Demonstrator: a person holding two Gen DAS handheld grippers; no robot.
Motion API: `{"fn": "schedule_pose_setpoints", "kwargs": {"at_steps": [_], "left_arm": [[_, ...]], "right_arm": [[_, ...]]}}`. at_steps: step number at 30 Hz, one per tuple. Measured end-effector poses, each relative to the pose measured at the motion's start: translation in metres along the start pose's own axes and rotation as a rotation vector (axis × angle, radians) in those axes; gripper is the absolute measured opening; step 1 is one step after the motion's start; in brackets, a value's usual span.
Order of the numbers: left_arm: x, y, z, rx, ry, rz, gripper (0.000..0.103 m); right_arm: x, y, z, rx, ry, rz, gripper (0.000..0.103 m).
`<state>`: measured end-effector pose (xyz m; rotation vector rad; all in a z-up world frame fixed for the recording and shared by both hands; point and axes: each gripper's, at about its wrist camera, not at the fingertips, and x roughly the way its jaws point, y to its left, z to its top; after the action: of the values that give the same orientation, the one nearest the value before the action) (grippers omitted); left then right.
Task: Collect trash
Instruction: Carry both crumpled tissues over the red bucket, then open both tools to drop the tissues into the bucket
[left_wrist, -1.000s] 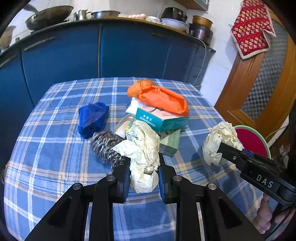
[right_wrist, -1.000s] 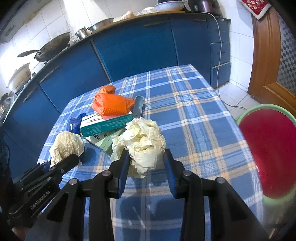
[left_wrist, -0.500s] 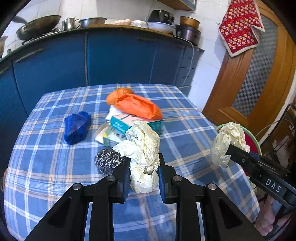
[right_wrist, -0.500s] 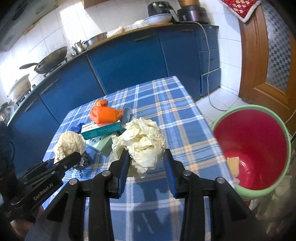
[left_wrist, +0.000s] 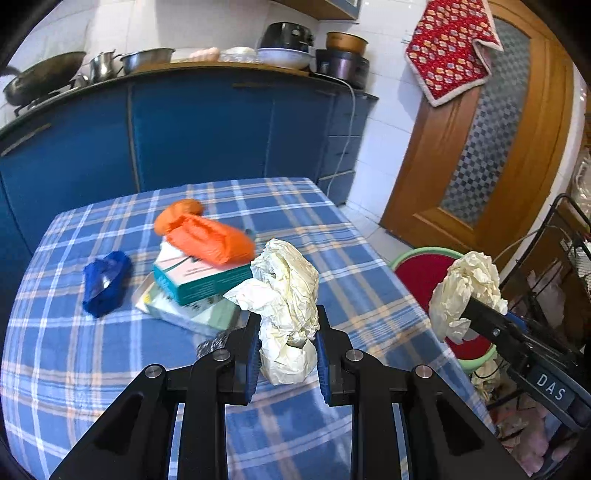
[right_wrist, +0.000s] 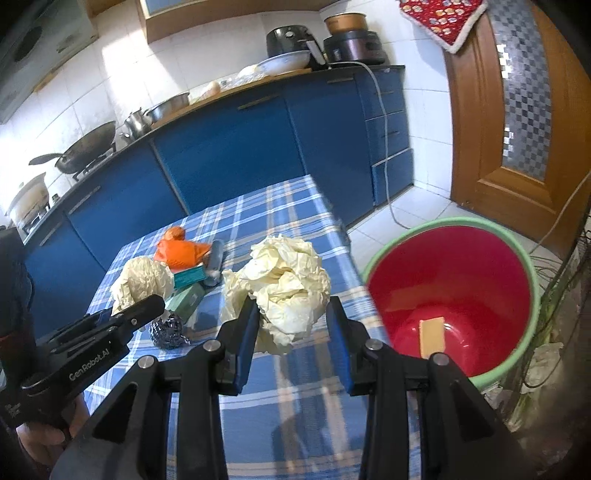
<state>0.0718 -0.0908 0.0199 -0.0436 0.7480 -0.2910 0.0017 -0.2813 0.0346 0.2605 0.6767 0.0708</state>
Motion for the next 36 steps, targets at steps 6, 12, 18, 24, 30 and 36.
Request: {"fn": "schedule_pose_setpoints", "kwargs": {"at_steps": [6, 12, 18, 24, 30, 36], "left_arm": [[0.009, -0.021, 0.007, 0.033, 0.008, -0.03, 0.025], [0.019, -0.043, 0.013, 0.072, 0.014, -0.058, 0.025], [0.031, -0.067, 0.019, 0.111, 0.023, -0.088, 0.025], [0.045, -0.092, 0.022, 0.15, 0.038, -0.119, 0.025], [0.06, -0.116, 0.023, 0.192, 0.054, -0.142, 0.025], [0.078, -0.138, 0.025, 0.222, 0.072, -0.164, 0.025]], "right_arm": [[-0.011, -0.019, 0.003, 0.025, -0.025, -0.04, 0.04], [-0.019, -0.039, 0.005, 0.053, -0.039, -0.075, 0.04], [-0.021, -0.059, 0.006, 0.083, -0.05, -0.115, 0.04], [-0.022, -0.079, 0.004, 0.113, -0.049, -0.145, 0.04], [-0.017, -0.102, 0.001, 0.152, -0.035, -0.179, 0.04], [-0.007, -0.128, -0.003, 0.193, -0.003, -0.221, 0.04]]}}
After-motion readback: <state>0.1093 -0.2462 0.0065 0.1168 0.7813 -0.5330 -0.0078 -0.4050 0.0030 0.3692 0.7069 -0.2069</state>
